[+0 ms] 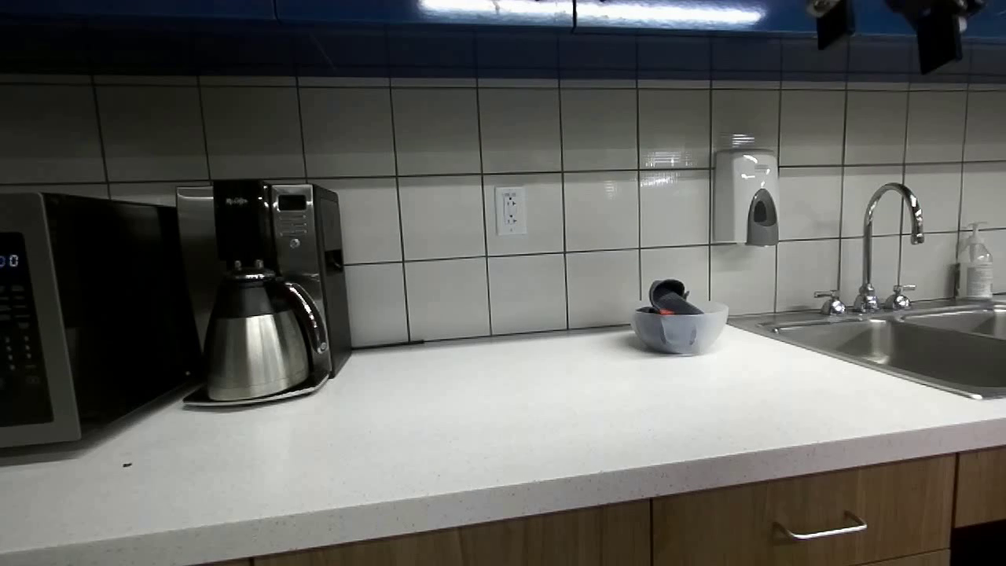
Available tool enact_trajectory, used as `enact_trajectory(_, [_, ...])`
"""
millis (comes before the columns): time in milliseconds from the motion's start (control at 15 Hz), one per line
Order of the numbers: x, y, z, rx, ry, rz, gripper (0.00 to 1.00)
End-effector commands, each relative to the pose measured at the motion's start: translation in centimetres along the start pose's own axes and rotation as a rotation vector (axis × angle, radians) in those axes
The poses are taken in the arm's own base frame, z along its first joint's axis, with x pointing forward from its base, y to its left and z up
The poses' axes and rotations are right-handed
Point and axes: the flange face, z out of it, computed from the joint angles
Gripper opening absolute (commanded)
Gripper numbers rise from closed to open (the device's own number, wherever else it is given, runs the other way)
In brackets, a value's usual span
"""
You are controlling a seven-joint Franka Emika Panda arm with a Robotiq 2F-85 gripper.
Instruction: Take the towel out of the bowl.
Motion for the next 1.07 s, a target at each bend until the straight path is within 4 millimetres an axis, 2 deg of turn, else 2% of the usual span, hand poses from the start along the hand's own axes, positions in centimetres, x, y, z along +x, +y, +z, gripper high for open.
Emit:
enact_trajectory(0, [1.6,2.6,1.3,-0.037,0.047,-0.013,1.00])
enact_trajectory(1000, [8.5,11.1,10.0,-0.101,0.078,-0.003,1.00])
